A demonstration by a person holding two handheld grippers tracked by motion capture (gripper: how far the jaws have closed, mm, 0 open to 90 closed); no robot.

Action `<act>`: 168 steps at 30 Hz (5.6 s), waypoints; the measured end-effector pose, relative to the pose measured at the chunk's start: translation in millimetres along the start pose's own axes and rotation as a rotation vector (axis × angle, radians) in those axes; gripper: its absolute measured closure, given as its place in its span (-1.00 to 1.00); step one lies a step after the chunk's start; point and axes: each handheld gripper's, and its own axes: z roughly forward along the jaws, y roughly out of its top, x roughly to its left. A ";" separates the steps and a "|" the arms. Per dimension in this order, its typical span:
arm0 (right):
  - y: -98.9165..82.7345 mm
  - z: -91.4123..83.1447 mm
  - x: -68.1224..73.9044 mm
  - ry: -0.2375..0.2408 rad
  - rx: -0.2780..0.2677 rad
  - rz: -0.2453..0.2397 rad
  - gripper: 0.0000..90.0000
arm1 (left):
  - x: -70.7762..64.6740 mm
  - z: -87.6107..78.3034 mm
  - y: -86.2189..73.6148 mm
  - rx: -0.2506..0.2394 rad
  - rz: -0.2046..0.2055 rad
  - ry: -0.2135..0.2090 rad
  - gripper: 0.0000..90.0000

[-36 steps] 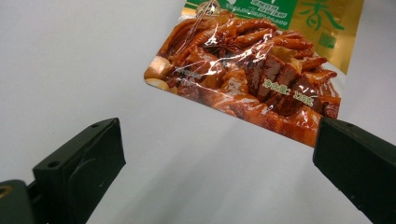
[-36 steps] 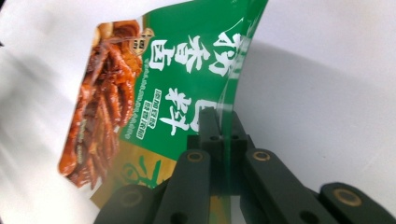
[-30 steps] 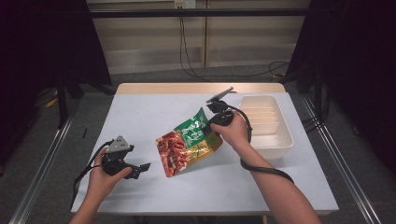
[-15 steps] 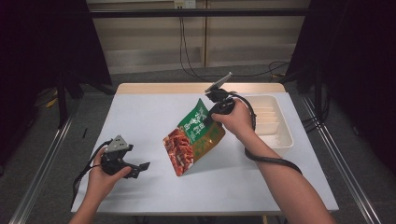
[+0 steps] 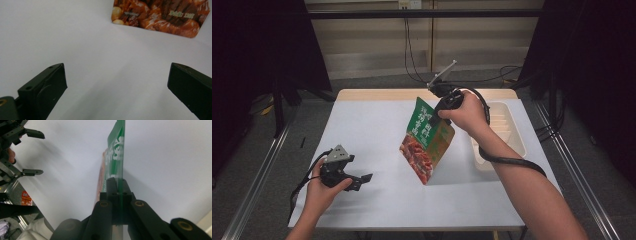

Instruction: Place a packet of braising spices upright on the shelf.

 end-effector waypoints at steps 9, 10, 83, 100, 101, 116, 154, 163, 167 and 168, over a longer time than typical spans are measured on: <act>5.2 -21.8 6.4 -0.058 0.051 -0.056 1.00 | -0.8 0.9 -0.3 0.001 -0.011 -0.011 -0.96; 5.6 -25.1 7.0 -0.068 0.061 -0.055 1.00 | -0.8 0.9 -0.2 0.001 -0.011 -0.011 -0.96; -4.9 -123.4 -43.6 -0.153 0.115 -0.152 1.00 | -3.1 1.1 -0.7 0.014 -0.015 -0.009 -0.96; -30.1 -139.3 -63.5 -0.165 0.137 -0.114 1.00 | -3.2 1.6 -0.9 0.011 -0.019 -0.014 -0.96; -30.1 -139.3 -63.5 -0.165 0.137 -0.114 1.00 | -3.2 1.6 -0.9 0.011 -0.019 -0.014 -0.96; -48.5 -150.6 -73.8 -0.175 0.138 -0.104 1.00 | -2.7 0.9 -0.7 0.006 -0.015 -0.004 -0.96; -70.7 -139.6 -90.7 -0.149 0.160 -0.092 1.00 | -3.0 0.3 -0.6 -0.002 -0.021 -0.009 -0.96; -72.4 -137.3 -93.0 -0.152 0.172 -0.083 1.00 | -3.0 0.1 -0.6 -0.003 -0.022 -0.009 -0.96; -73.9 -133.5 -94.7 -0.155 0.174 -0.090 1.00 | -2.6 -0.5 -0.5 -0.004 -0.015 -0.003 -0.96; -74.7 -130.7 -95.0 -0.155 0.177 -0.089 1.00 | -2.9 -0.2 -0.5 -0.006 -0.019 -0.004 -0.96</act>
